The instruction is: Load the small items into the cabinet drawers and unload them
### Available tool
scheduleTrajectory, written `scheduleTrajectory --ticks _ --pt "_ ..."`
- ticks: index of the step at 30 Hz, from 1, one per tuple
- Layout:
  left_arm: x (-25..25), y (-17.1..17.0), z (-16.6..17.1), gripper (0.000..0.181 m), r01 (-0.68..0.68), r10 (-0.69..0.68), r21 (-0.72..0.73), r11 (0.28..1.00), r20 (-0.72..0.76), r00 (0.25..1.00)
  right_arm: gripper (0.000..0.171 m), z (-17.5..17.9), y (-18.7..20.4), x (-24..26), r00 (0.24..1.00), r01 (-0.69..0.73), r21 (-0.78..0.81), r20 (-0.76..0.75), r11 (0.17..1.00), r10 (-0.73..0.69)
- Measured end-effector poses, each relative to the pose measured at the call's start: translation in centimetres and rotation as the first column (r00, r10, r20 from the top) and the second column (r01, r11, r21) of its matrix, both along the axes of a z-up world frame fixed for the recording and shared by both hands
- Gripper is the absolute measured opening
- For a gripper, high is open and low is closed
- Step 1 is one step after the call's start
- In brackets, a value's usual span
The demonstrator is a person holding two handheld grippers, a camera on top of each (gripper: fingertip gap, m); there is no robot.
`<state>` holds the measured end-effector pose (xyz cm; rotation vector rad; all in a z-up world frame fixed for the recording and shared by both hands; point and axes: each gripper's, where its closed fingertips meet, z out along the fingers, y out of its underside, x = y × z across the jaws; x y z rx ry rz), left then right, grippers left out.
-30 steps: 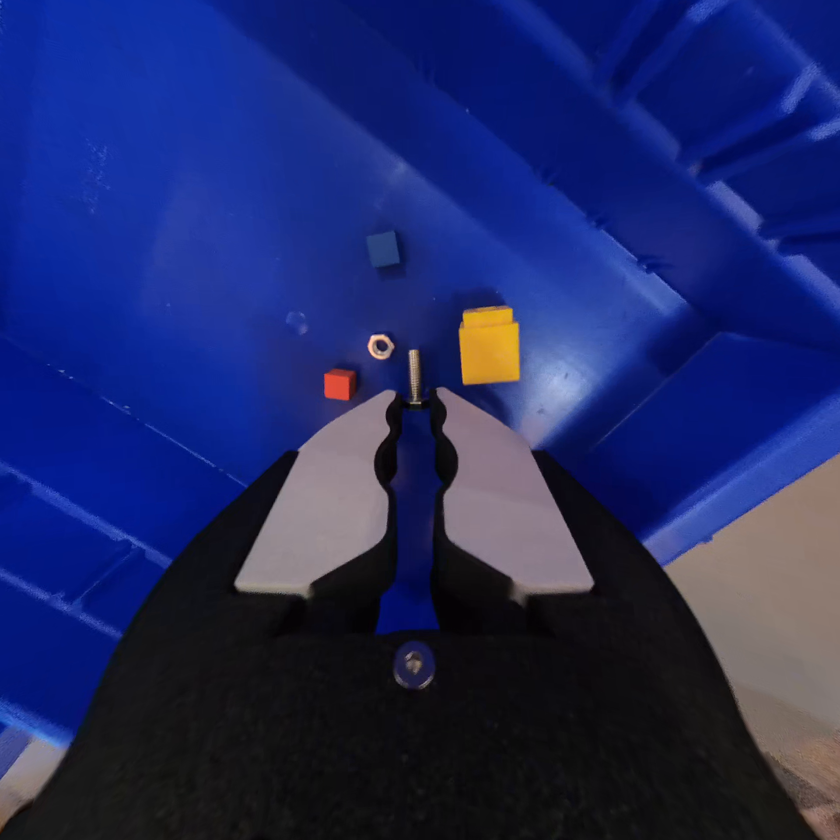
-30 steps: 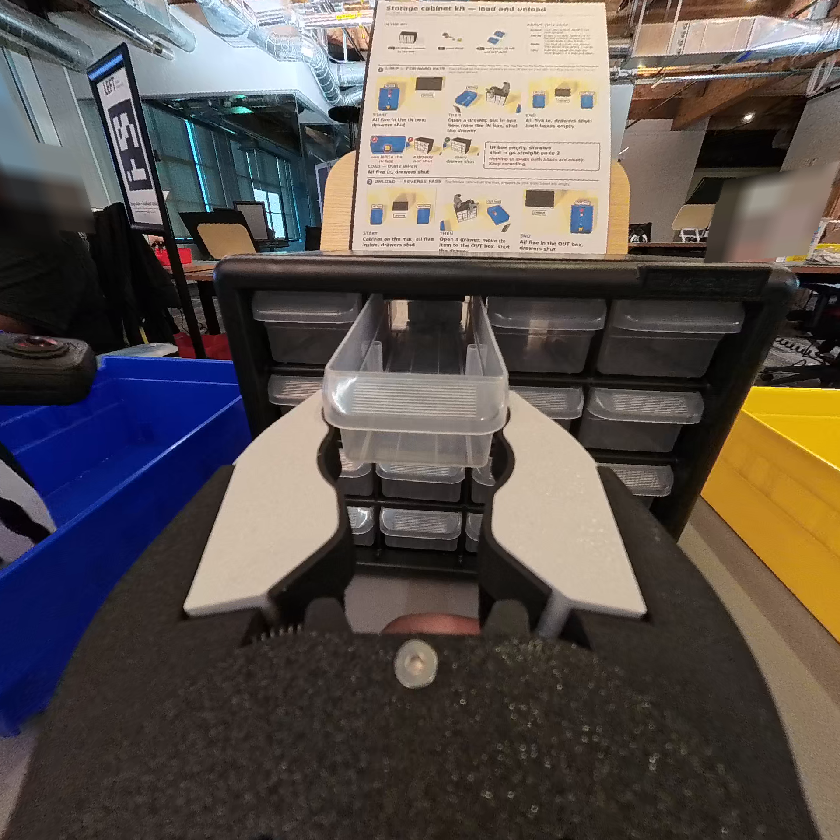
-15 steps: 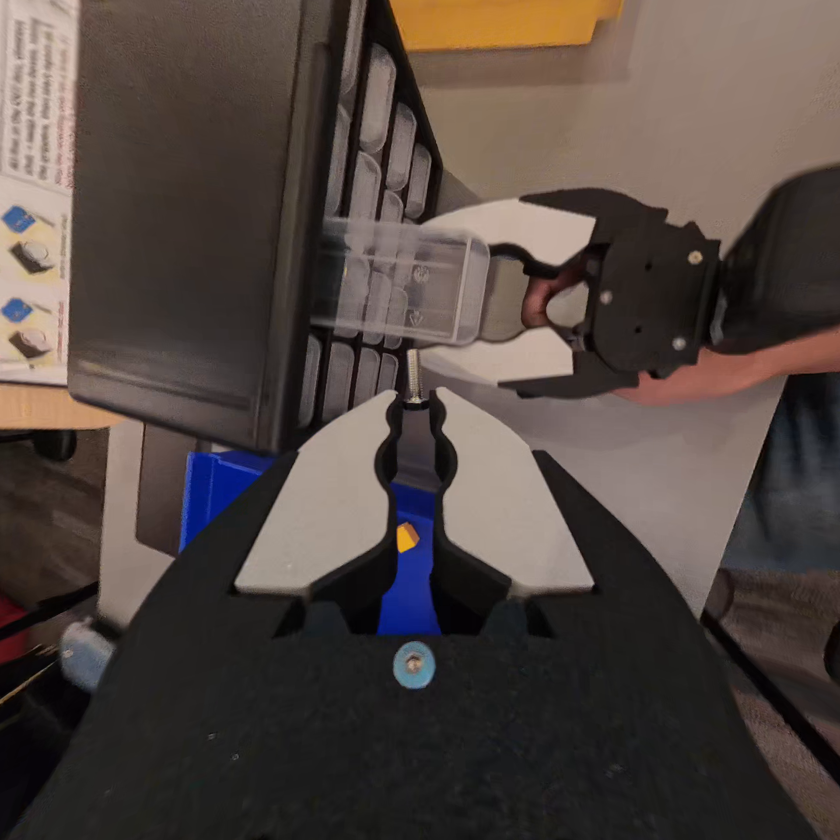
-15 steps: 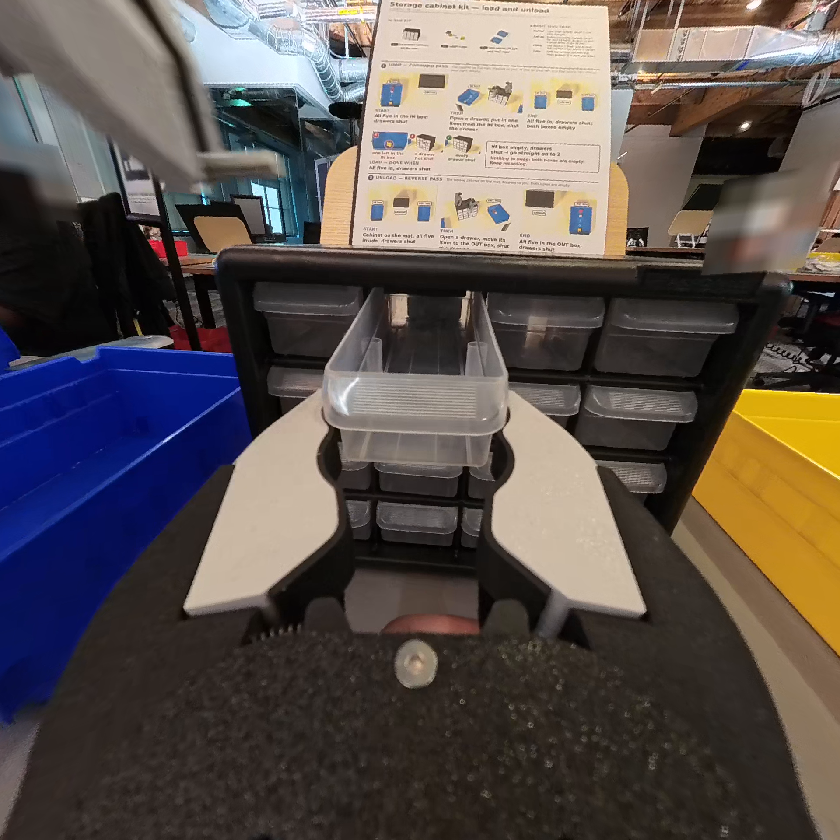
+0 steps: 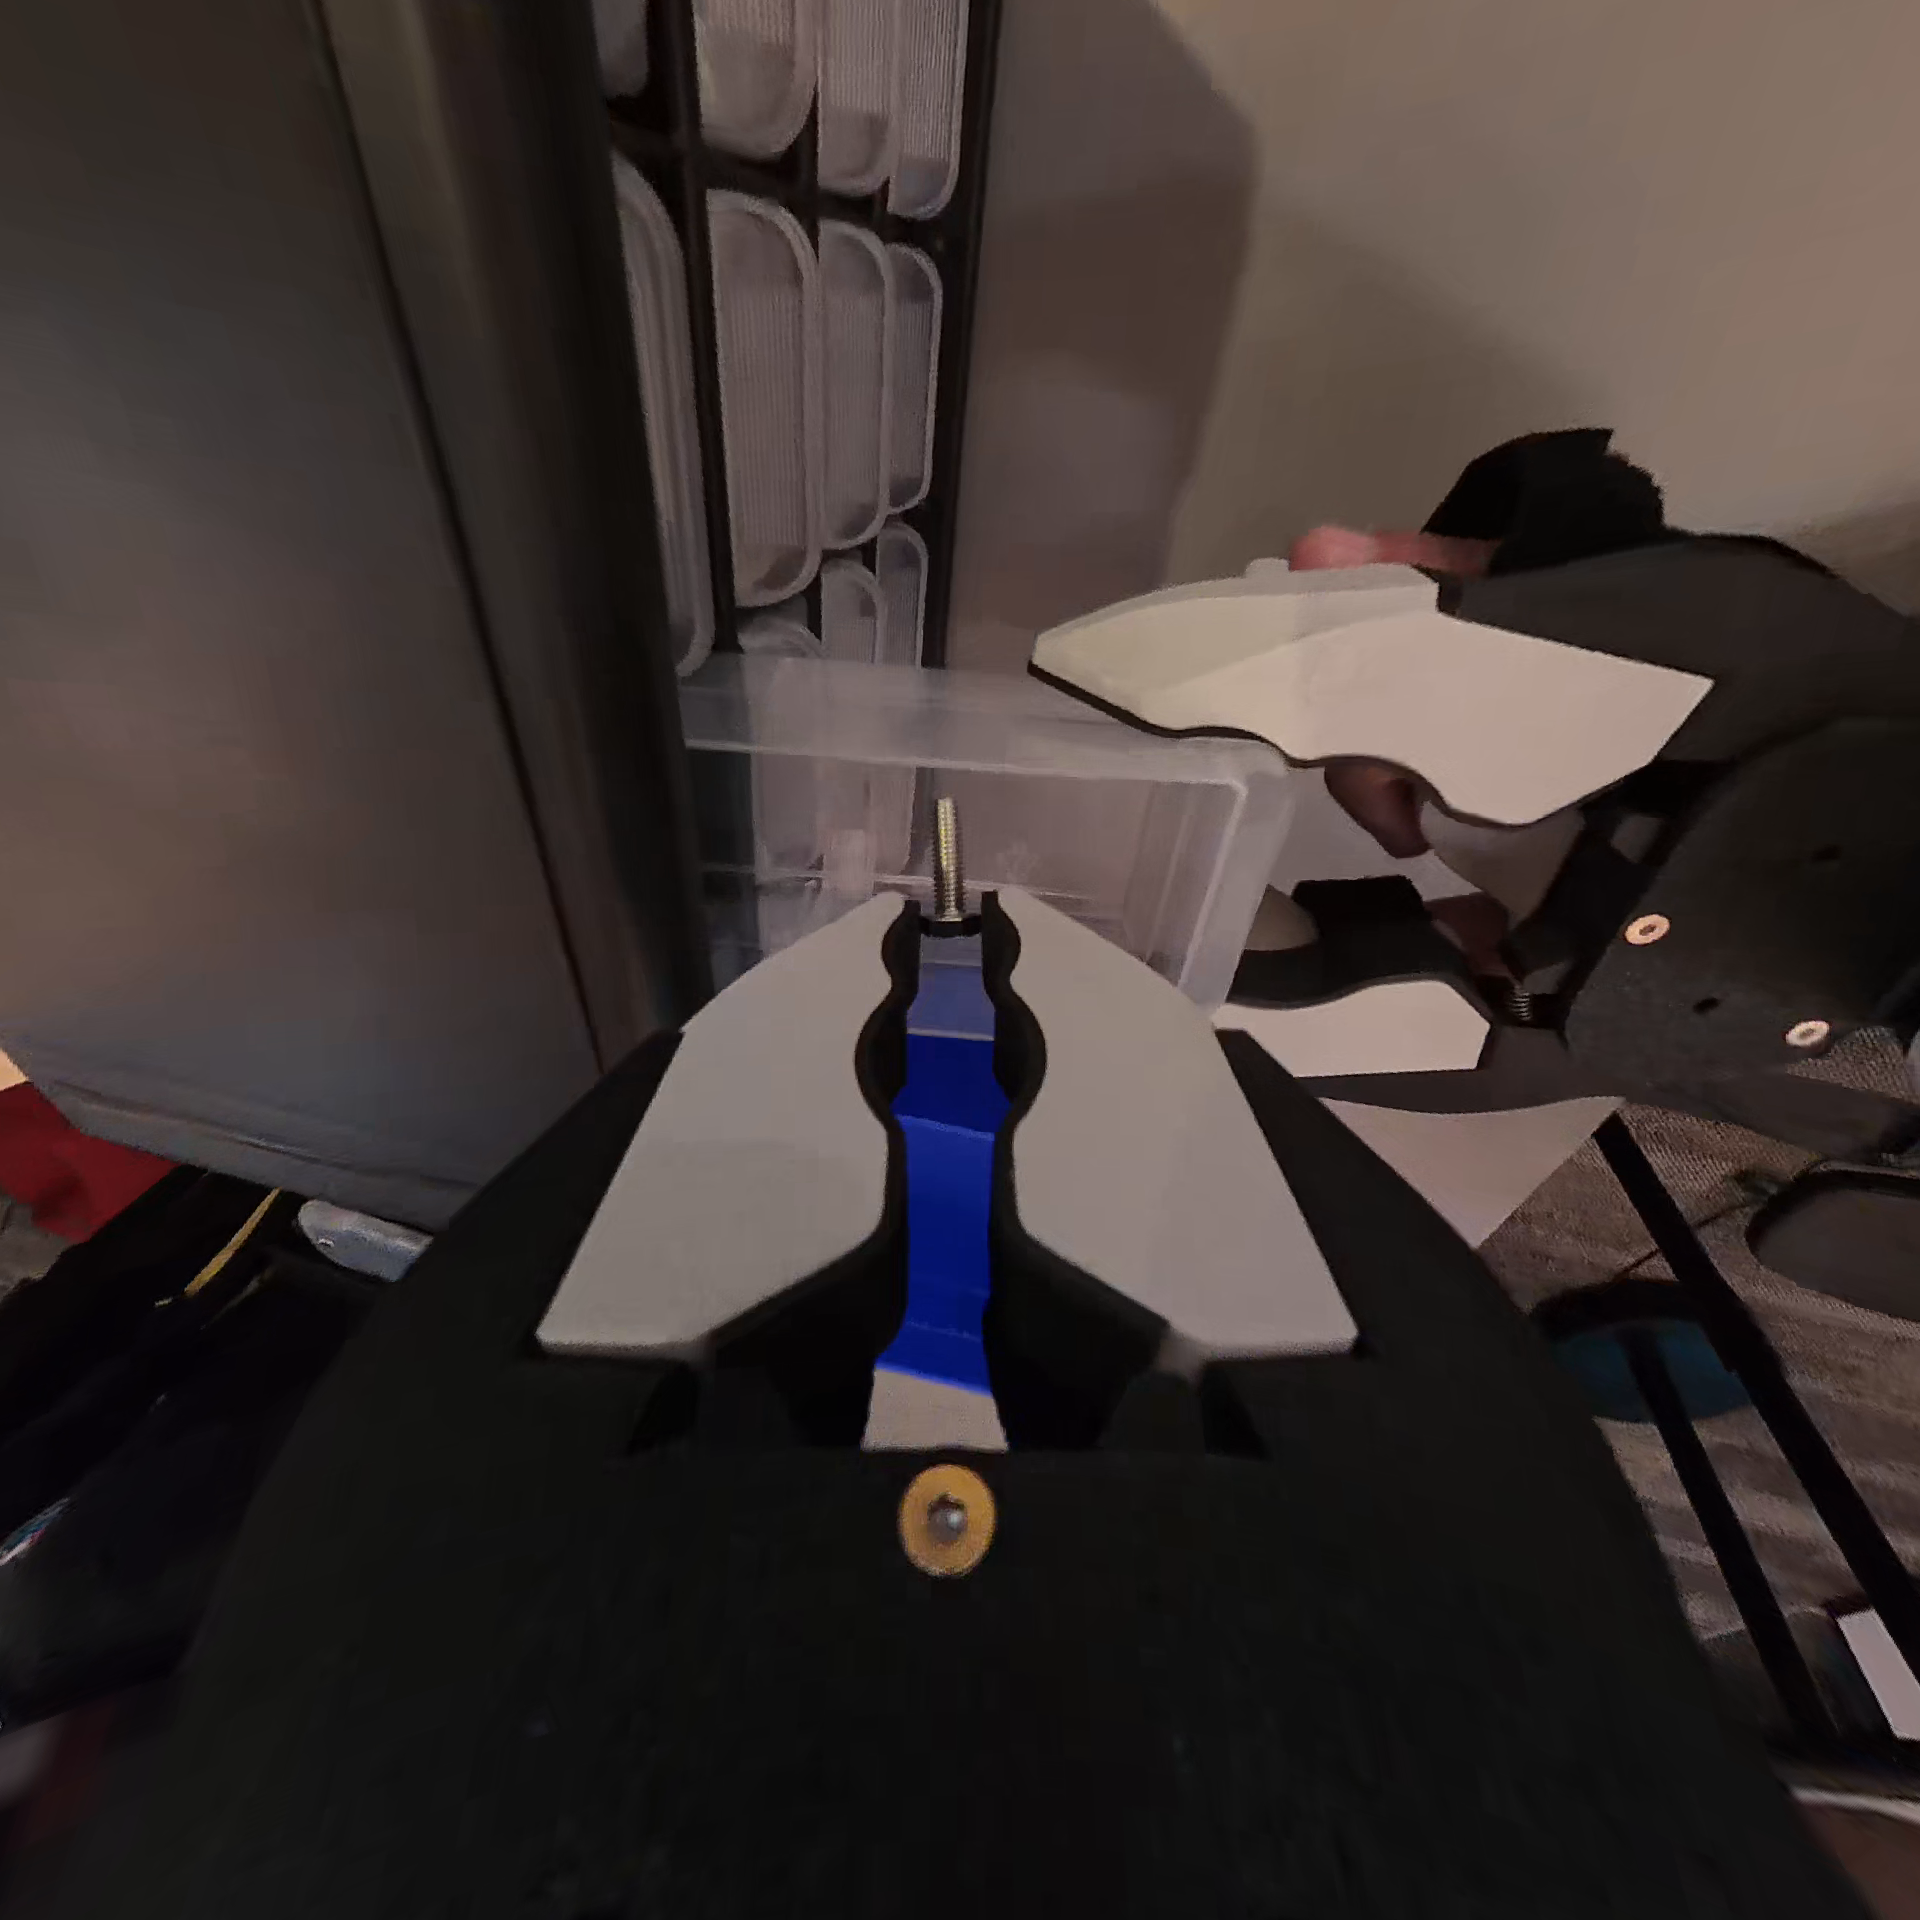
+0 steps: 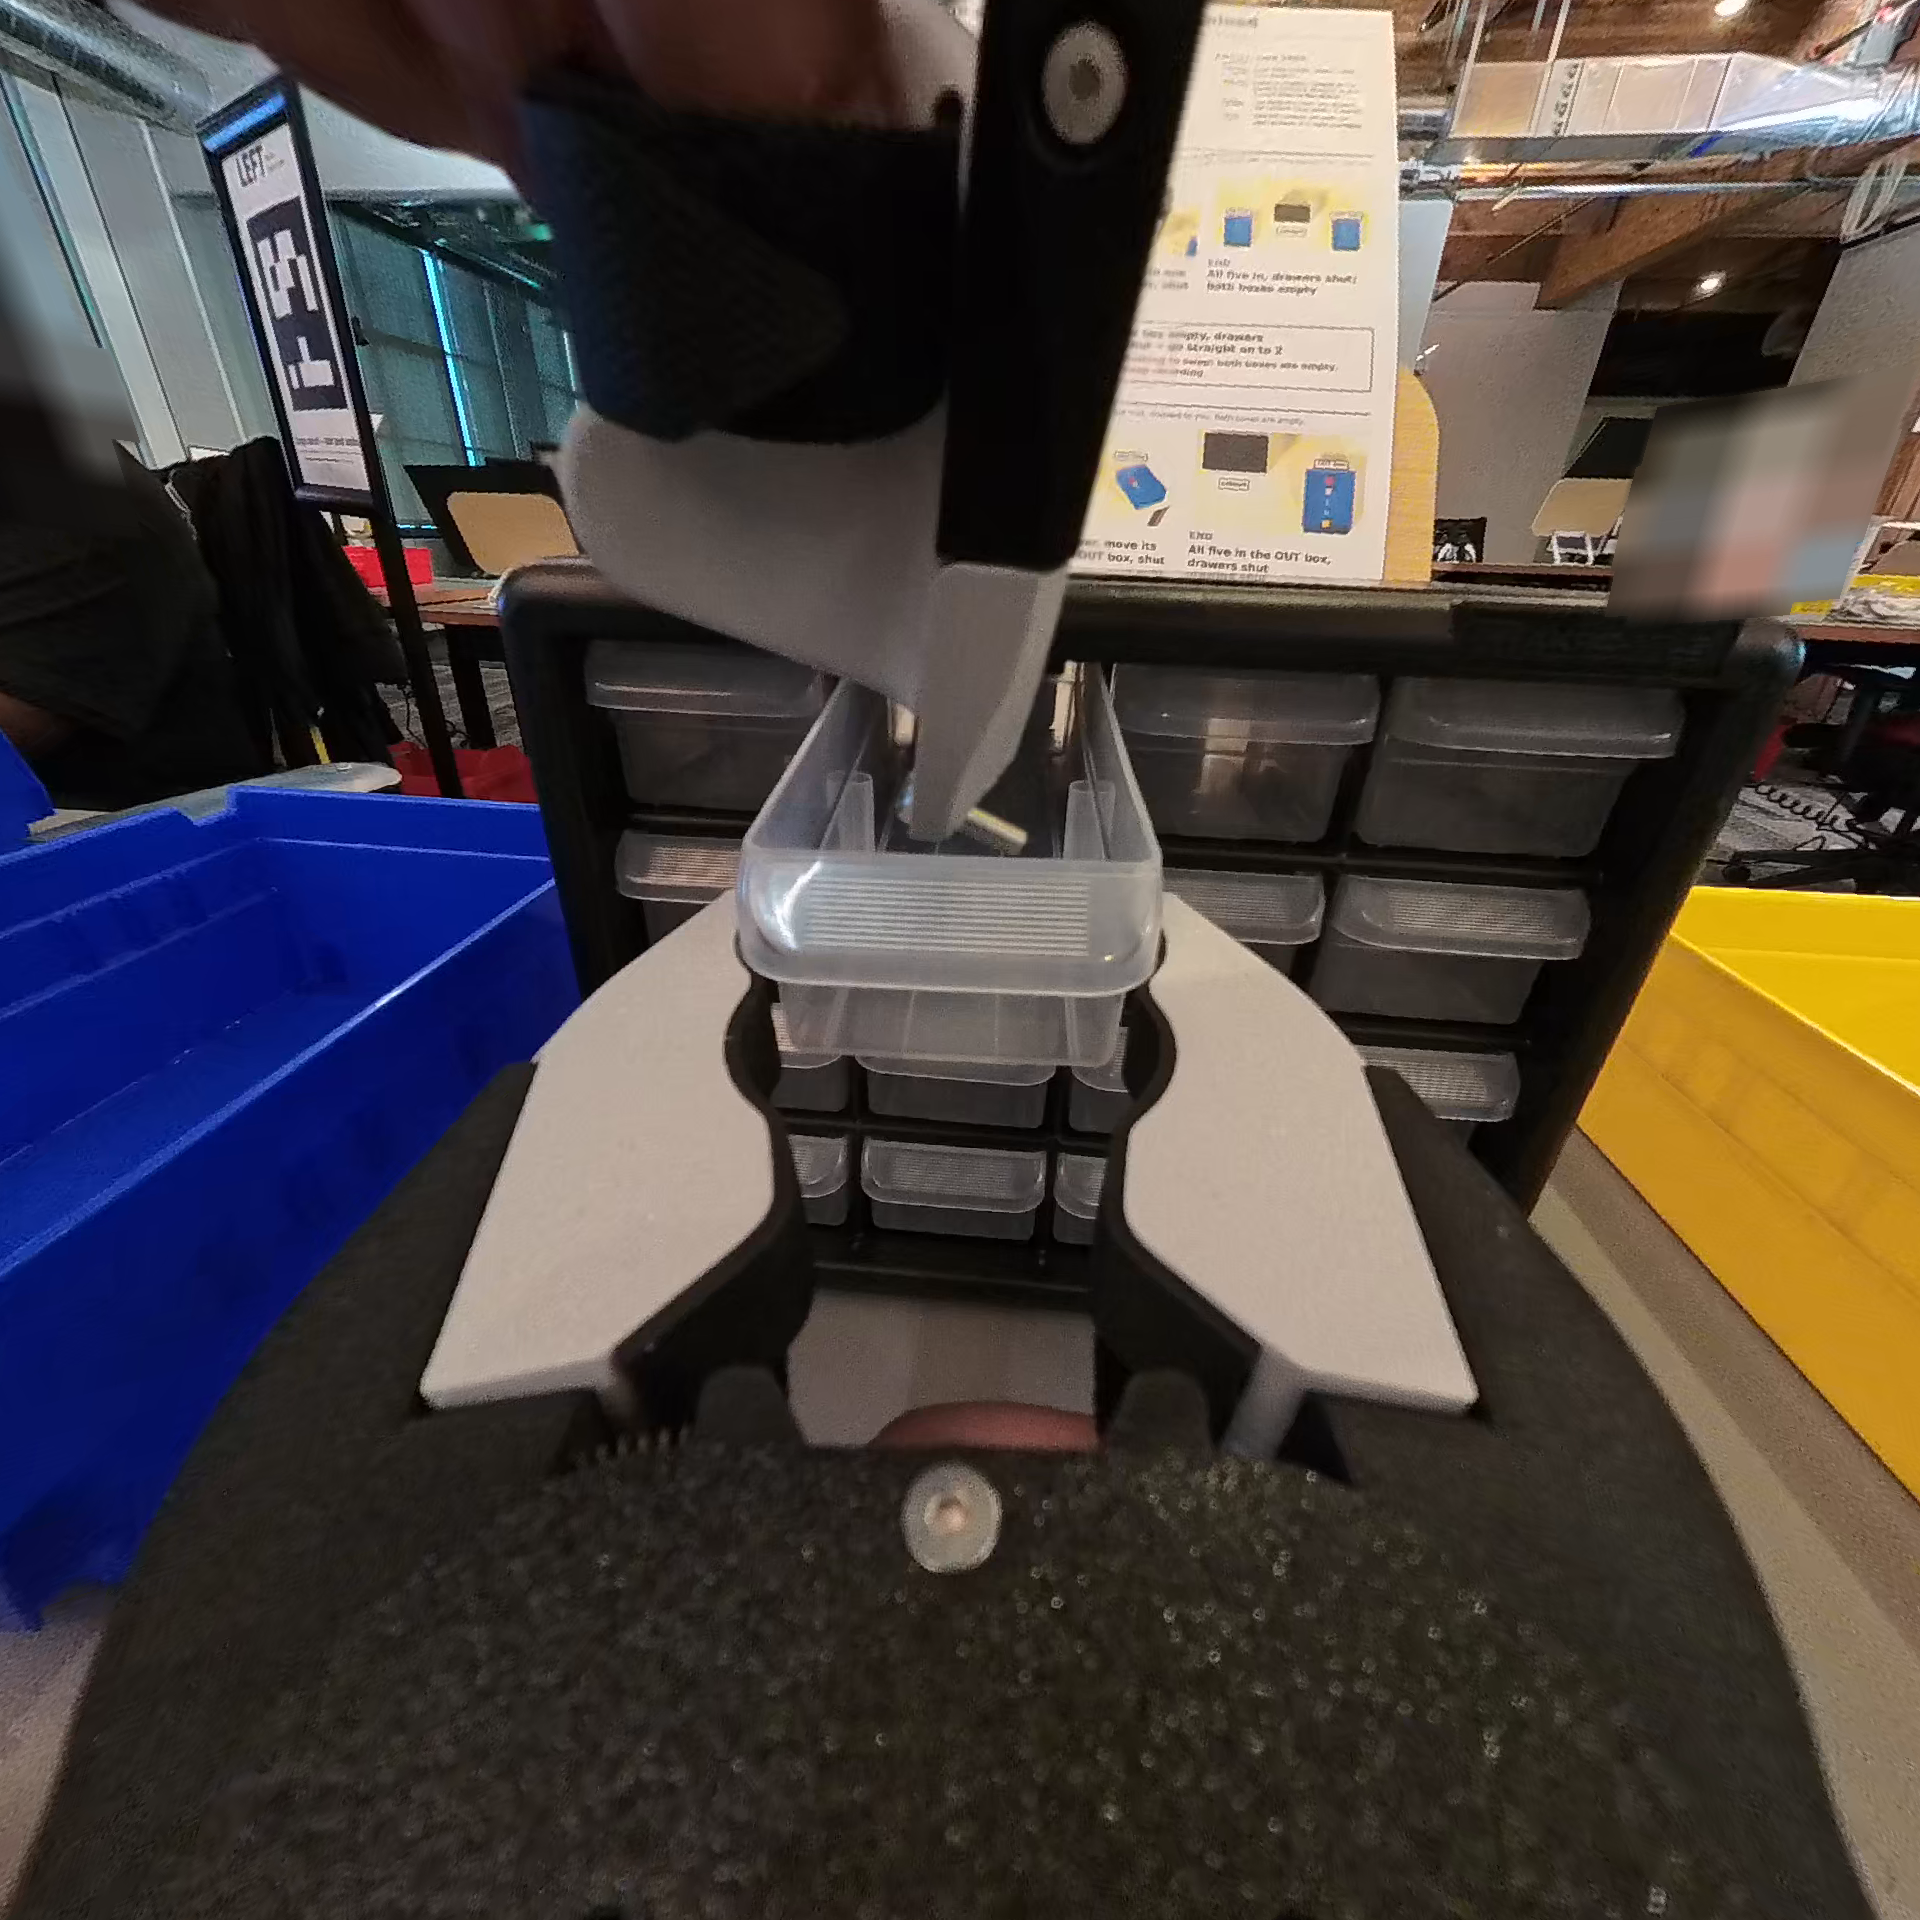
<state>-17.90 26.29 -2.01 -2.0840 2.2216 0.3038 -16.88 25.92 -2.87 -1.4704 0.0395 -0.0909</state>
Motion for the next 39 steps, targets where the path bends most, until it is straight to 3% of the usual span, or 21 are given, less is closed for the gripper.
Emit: scheduleTrajectory --ticks 14,18,22,26,29,33,36,39 --pt "-0.6 0.3 -2.2 0.012 -0.006 0.005 -0.005 1.000 -0.103 0.995 0.065 0.0 -0.1 0.0 1.000 -0.003 -0.002 0.002 1.000 0.003" --pt "-0.5 0.8 -2.0 0.023 -0.023 0.024 0.015 1.000 -0.098 0.995 0.065 0.0 -0.1 0.0 1.000 -0.004 -0.002 0.004 1.000 0.004" --pt "-0.2 0.5 -0.7 0.027 -0.028 0.028 0.006 1.000 -0.009 1.000 0.065 0.0 -0.1 0.0 1.000 -0.003 -0.003 0.006 1.000 0.003" --pt "0.0 -0.3 2.2 0.033 -0.037 0.034 0.012 0.999 0.191 0.981 0.065 0.0 -0.1 0.0 1.000 -0.003 -0.003 0.005 1.000 0.003" --pt "-0.3 -2.2 5.1 0.033 -0.076 0.068 -0.002 0.997 0.468 0.881 0.065 0.0 -0.1 0.0 1.000 -0.005 -0.004 0.005 1.000 0.005" --pt "-4.0 -4.3 6.3 0.033 -0.276 0.147 0.033 0.961 0.782 0.605 0.064 0.1 0.0 0.0 1.000 -0.006 -0.006 0.014 1.000 0.006" --pt "-7.9 -6.2 3.1 0.033 -0.443 0.206 0.007 0.896 0.879 0.431 0.065 0.2 0.6 0.1 0.999 0.000 -0.025 0.041 1.000 0.001" --pt "-12.2 -8.0 -1.2 0.028 -0.621 0.266 -0.005 0.783 0.906 0.328 0.065 0.4 1.2 0.2 0.999 -0.007 -0.046 0.033 0.999 0.008"
